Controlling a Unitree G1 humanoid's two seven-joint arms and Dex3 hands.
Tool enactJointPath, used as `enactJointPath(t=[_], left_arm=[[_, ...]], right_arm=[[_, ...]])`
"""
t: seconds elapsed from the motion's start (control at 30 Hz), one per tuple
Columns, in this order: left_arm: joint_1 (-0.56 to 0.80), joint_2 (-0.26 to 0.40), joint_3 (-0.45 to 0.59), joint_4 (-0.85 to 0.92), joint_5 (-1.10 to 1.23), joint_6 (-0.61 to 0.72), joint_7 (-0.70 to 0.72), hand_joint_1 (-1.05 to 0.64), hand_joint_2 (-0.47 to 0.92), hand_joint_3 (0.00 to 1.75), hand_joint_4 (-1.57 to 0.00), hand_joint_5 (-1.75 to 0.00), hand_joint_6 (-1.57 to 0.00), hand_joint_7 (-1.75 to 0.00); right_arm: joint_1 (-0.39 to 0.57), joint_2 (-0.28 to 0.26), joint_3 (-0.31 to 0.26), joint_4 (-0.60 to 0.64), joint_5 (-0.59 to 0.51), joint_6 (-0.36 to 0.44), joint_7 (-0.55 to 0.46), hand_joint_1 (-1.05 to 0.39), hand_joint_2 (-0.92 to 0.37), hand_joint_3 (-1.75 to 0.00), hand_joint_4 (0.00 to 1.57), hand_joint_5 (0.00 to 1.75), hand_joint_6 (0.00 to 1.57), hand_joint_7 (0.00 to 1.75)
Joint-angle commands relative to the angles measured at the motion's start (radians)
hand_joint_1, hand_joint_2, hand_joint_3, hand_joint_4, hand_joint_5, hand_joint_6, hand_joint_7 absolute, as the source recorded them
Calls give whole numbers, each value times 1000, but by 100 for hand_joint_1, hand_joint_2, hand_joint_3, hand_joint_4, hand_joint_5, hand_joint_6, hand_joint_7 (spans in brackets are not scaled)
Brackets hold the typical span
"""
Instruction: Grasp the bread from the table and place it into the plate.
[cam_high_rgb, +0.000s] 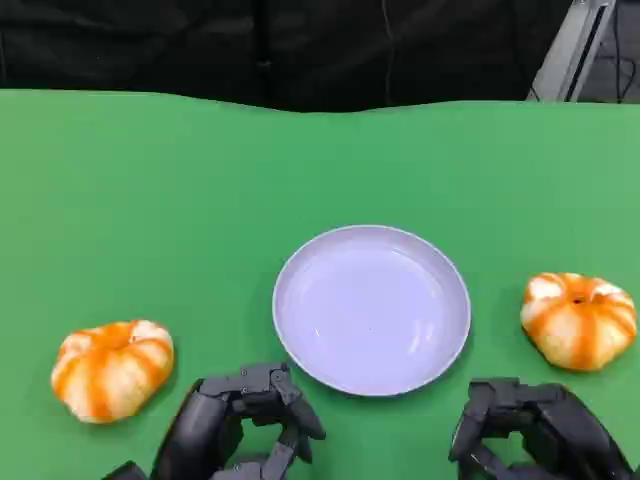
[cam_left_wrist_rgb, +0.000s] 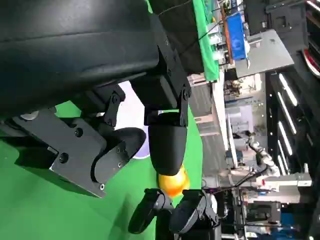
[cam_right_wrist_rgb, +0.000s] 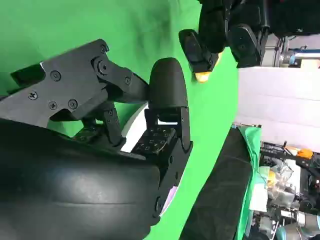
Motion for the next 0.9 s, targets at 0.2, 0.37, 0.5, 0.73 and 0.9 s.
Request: enactJointPath(t=[0.2, 0.37, 0.5, 0.73, 0.9], left_arm=[[2, 5, 8, 9, 0, -5, 15, -5, 56, 111, -91, -148, -96, -121], [2, 6, 9, 11, -1, -6, 15, -5, 56, 111, -90, -149, -95, -121], [1, 6, 11, 13, -2, -9, 15, -4, 56, 108, -91, -146, -97, -117], [2, 9, 18, 15, -44, -26, -6, -15, 76, 42, -109, -23, -118, -5], [7, 17, 26, -15, -61, -19, -12, -23, 88, 9, -92, -1, -88, 0]], right_arm=[[-6, -15, -15, 7, 4, -15, -4, -11, -67, -87, 85, 141, 86, 115], [-5, -14, -15, 7, 3, -16, -6, -11, -67, -86, 84, 142, 86, 115], [-4, -13, -14, 6, 2, -19, -10, -11, -68, -85, 84, 142, 85, 115], [-8, -13, -13, 13, -2, -23, -11, -11, -66, -87, 84, 142, 85, 117], [-9, -12, -12, 10, 0, -14, -11, -10, -66, -89, 86, 142, 86, 117]])
